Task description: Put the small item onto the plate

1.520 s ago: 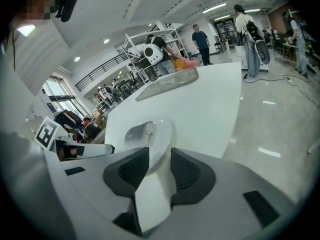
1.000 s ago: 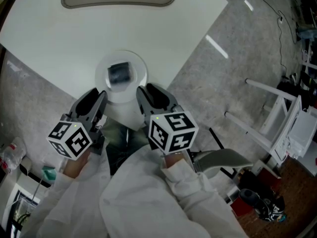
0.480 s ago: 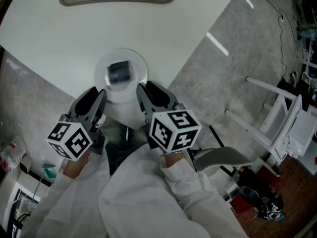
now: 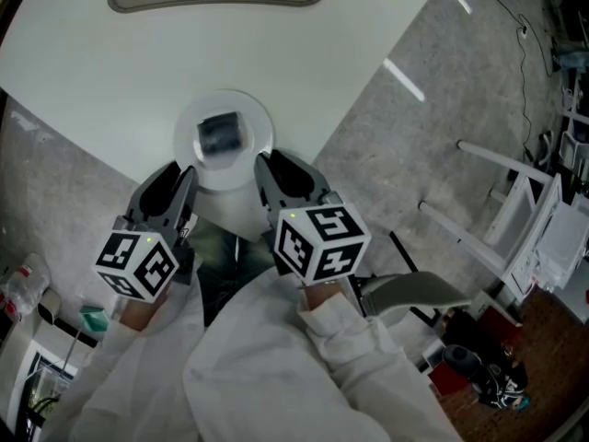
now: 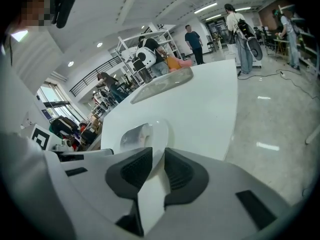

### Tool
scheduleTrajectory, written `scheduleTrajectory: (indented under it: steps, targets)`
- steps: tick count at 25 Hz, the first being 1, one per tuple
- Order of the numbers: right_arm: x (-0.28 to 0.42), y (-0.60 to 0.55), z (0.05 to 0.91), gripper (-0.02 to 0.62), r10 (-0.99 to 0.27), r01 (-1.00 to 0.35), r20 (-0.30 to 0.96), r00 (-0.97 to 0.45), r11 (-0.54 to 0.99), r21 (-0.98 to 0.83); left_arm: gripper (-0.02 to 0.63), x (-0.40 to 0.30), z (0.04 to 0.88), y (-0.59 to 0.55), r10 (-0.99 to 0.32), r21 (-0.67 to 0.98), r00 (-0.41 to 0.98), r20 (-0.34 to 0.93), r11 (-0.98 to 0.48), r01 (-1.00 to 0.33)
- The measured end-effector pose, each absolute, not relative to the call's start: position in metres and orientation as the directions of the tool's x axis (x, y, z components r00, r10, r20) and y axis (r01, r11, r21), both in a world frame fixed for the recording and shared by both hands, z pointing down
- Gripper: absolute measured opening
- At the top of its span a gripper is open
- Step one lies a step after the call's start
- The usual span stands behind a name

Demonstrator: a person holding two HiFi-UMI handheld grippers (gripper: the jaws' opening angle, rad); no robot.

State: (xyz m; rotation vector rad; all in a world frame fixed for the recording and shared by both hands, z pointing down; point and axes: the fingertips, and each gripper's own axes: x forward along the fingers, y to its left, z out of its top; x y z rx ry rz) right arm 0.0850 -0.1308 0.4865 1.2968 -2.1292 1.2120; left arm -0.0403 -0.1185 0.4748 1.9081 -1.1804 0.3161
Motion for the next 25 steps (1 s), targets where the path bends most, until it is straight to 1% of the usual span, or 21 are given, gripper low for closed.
scheduleTrajectory:
  steps: [4, 9, 19, 25]
  targets:
    - [0.084, -0.129, 0.488, 0.082, -0.537, -0.852, 0.67, -0.513, 0.221, -0.475, 0.109, -0.043, 0.478, -0.118, -0.61, 0.498, 0.516, 0.602, -0.218, -0.839]
    - [0.078, -0.127, 0.487, 0.081, -0.531, -0.852, 0.671, -0.518, 0.247, -0.462, 0.098, -0.05, 0.478, -0.123, -0.624, 0.493, 0.499, 0.601, -0.203, -0.846]
    - [0.078, -0.127, 0.478, 0.081, -0.565, -0.863, 0.654, -0.503, 0.28, -0.421, 0.095, -0.05, 0.473, -0.124, -0.642, 0.473, 0.496, 0.585, -0.227, -0.851]
    - [0.078, -0.129, 0.471, 0.081, -0.578, -0.858, 0.637, -0.51, 0.287, -0.427, 0.094, -0.05, 0.466, -0.126, -0.651, 0.471, 0.497, 0.574, -0.234, -0.851]
